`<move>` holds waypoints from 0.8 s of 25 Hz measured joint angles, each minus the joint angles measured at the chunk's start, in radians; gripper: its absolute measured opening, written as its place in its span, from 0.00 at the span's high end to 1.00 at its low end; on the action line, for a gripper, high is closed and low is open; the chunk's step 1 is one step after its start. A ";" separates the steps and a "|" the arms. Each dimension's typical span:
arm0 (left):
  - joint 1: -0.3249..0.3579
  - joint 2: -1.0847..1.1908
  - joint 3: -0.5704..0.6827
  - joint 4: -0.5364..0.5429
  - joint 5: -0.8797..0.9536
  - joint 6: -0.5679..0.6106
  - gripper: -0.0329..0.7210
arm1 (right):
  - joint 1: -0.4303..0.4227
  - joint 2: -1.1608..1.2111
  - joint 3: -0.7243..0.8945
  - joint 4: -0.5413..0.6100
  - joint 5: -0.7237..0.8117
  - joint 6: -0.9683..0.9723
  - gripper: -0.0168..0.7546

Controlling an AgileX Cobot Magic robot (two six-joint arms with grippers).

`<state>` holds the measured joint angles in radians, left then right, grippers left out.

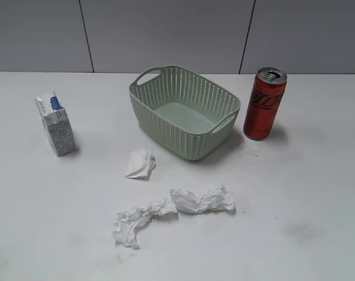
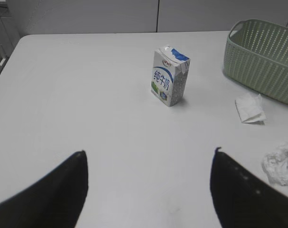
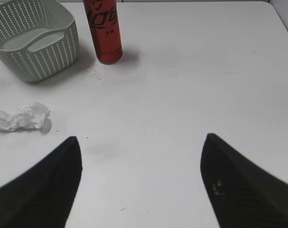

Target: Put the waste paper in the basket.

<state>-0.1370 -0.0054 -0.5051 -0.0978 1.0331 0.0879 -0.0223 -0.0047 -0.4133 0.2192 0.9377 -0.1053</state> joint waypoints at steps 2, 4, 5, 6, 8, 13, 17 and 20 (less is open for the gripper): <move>0.000 0.000 0.000 0.000 0.000 0.000 0.17 | 0.000 0.000 0.000 0.000 0.000 0.000 0.22; 0.000 0.000 0.000 0.000 0.000 0.000 0.17 | 0.000 0.000 0.000 0.000 0.000 0.000 0.22; 0.000 0.000 0.000 0.000 0.000 0.000 0.17 | 0.000 0.000 0.000 0.000 0.000 0.000 0.22; 0.000 0.000 0.000 0.000 0.000 0.000 0.17 | 0.000 0.000 0.000 0.000 0.000 0.000 0.22; 0.000 0.000 0.000 0.000 0.000 0.000 0.17 | 0.000 0.000 0.000 0.000 0.000 0.000 0.22; 0.000 0.000 0.000 -0.001 0.000 0.000 0.17 | 0.000 0.000 0.000 0.000 0.000 0.000 0.22; 0.000 0.000 0.000 -0.001 0.000 0.000 0.17 | 0.000 0.000 0.000 0.000 0.000 0.000 0.22; 0.000 0.000 0.000 -0.001 0.000 0.000 0.17 | 0.000 0.000 0.000 0.000 0.000 0.000 0.22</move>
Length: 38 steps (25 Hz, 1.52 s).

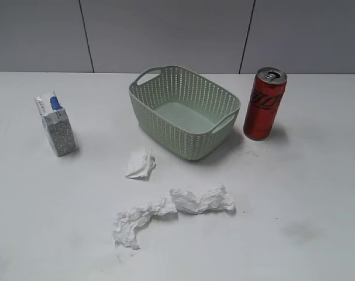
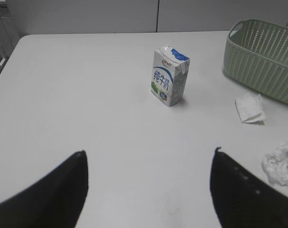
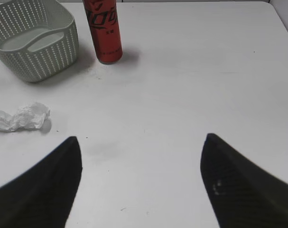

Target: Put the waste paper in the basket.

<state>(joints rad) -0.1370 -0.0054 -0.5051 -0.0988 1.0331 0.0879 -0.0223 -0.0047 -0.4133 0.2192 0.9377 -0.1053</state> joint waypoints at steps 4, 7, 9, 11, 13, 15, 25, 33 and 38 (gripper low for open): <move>0.000 0.000 0.000 0.000 0.000 0.000 0.17 | 0.000 0.000 0.000 0.000 0.000 0.000 0.22; 0.000 0.000 0.000 0.000 0.000 0.000 0.17 | 0.000 0.000 0.000 0.000 0.000 0.000 0.22; 0.000 0.000 0.000 0.000 0.000 0.000 0.17 | 0.000 0.000 0.000 0.000 0.000 0.000 0.22; 0.000 0.000 0.000 0.000 0.000 0.000 0.17 | 0.000 0.000 0.000 0.000 0.000 0.000 0.22; 0.000 0.000 0.000 0.000 0.000 0.000 0.17 | 0.000 0.000 0.000 0.000 0.000 0.002 0.22; 0.000 0.000 0.000 0.000 0.000 0.000 0.17 | 0.000 0.000 0.000 0.000 0.000 0.003 0.22; 0.000 0.000 0.000 -0.001 0.000 0.000 0.17 | 0.000 0.000 0.000 0.000 0.000 0.003 0.22; 0.000 0.041 0.000 -0.013 -0.002 0.018 0.17 | 0.000 0.000 0.000 0.000 0.001 0.003 0.22; 0.000 0.188 -0.003 -0.088 -0.003 0.134 0.17 | 0.000 0.000 0.000 0.000 0.001 0.003 0.22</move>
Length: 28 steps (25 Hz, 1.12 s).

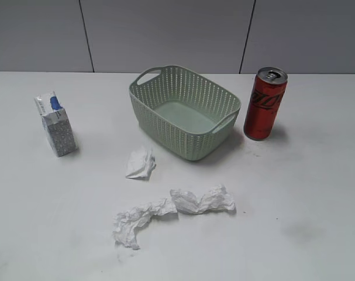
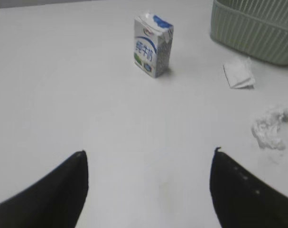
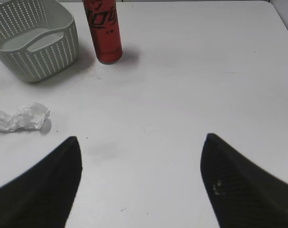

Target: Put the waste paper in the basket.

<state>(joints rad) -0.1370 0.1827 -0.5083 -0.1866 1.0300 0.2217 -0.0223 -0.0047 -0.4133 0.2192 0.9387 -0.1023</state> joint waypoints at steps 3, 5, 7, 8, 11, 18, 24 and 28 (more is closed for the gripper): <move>-0.014 0.096 -0.016 -0.032 -0.039 0.038 0.17 | 0.000 0.000 0.000 0.000 0.000 0.000 0.22; -0.032 0.152 -0.026 -0.053 -0.095 0.056 0.17 | 0.000 0.000 0.000 0.000 0.000 0.000 0.22; -0.046 0.208 -0.033 -0.077 -0.142 0.080 0.17 | 0.000 0.000 0.000 0.000 0.000 0.000 0.22; -0.056 0.240 -0.037 -0.088 -0.157 0.092 0.17 | 0.000 0.000 0.000 0.000 0.000 0.000 0.22; -0.099 0.341 -0.057 -0.106 -0.180 0.121 0.17 | 0.000 0.000 0.000 0.000 0.000 0.000 0.22; -0.209 0.618 -0.139 -0.103 -0.194 0.193 0.17 | 0.000 0.000 0.000 0.000 0.000 0.000 0.22; -0.310 0.897 -0.237 -0.054 -0.198 0.196 0.17 | 0.000 0.000 0.000 0.000 0.000 0.000 0.22; -0.393 1.065 -0.318 -0.022 -0.209 0.197 0.17 | 0.000 0.000 0.000 0.000 0.000 0.000 0.22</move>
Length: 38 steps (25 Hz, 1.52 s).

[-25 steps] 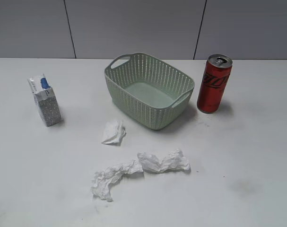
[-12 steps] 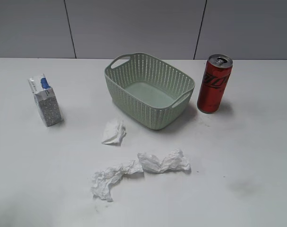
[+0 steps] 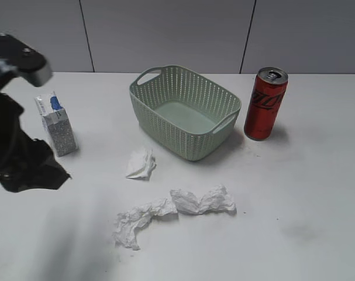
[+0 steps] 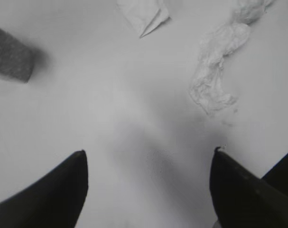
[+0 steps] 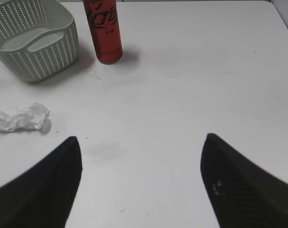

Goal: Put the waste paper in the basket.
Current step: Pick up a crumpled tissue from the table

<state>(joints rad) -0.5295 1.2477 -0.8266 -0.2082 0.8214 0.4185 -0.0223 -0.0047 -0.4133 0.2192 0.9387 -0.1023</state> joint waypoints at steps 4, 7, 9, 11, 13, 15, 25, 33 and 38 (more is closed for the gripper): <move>-0.097 0.147 -0.068 0.005 -0.040 -0.001 0.17 | 0.000 0.000 0.000 0.000 0.000 0.000 0.22; -0.164 0.246 -0.111 0.015 -0.068 -0.023 0.17 | 0.000 0.000 0.000 0.000 0.000 0.000 0.22; -0.200 0.312 -0.141 0.028 -0.086 -0.048 0.17 | 0.000 0.000 0.000 0.000 0.000 0.000 0.22; -0.225 0.371 -0.171 0.043 -0.097 -0.068 0.17 | 0.000 0.000 0.000 0.000 0.000 0.000 0.22; -0.245 0.432 -0.200 0.053 -0.106 -0.075 0.17 | 0.000 0.000 0.000 0.000 0.000 0.000 0.22; -0.255 0.485 -0.219 0.058 -0.109 -0.078 0.17 | 0.000 0.000 0.000 0.000 0.000 0.000 0.22; -0.261 0.681 -0.237 0.072 -0.139 -0.083 0.17 | 0.000 0.000 0.000 0.000 0.000 0.000 0.22; -0.261 0.708 -0.238 0.072 -0.173 -0.083 0.34 | 0.000 0.000 0.000 0.000 0.000 0.000 0.22; -0.261 0.709 -0.238 0.059 -0.167 -0.083 0.74 | 0.000 0.000 0.000 0.000 0.000 0.000 0.22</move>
<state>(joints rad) -0.7903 1.9568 -1.0645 -0.1493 0.6540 0.3351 -0.0223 -0.0047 -0.4133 0.2192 0.9387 -0.1023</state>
